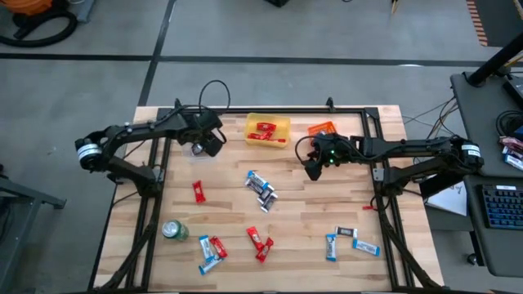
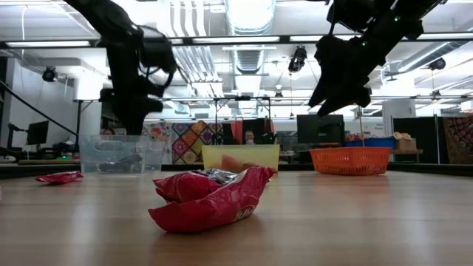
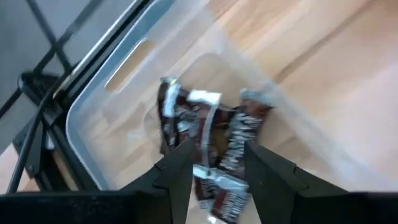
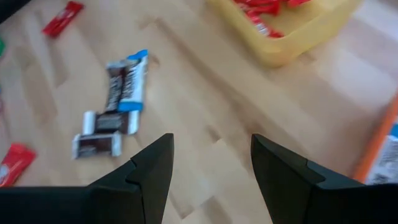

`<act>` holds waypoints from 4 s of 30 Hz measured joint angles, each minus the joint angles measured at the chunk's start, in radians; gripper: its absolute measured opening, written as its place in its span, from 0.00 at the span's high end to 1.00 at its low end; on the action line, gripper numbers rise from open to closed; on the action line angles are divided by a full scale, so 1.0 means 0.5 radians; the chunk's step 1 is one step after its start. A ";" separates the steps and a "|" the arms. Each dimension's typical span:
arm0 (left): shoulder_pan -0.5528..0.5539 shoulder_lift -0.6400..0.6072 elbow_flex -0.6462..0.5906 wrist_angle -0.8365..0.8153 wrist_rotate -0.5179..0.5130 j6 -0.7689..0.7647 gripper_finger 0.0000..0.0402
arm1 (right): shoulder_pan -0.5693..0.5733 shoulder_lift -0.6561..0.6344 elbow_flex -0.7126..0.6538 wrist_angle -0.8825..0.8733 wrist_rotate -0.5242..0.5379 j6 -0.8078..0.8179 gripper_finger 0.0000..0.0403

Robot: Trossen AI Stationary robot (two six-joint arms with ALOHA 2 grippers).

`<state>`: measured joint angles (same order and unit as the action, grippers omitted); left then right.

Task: Sort candy
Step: Put the brown chocolate bar into the transparent bin

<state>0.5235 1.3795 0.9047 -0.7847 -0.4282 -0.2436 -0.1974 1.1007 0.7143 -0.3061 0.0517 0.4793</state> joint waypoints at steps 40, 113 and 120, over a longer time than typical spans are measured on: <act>-1.145 0.814 -0.008 1.348 0.511 1.024 0.69 | 0.661 0.001 0.000 -0.006 -0.103 0.015 0.50; -0.698 -0.603 -0.004 -0.089 -0.228 0.512 1.00 | 0.662 0.001 -0.001 0.065 -0.100 -0.040 0.50; -0.713 -0.549 -0.041 0.233 0.736 0.980 1.00 | 0.662 0.001 -0.001 0.065 -0.100 -0.062 0.50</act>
<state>0.1671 1.1052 0.8841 -0.6684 -0.0601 0.2462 0.1333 1.1011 0.7139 -0.2737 0.0017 0.4480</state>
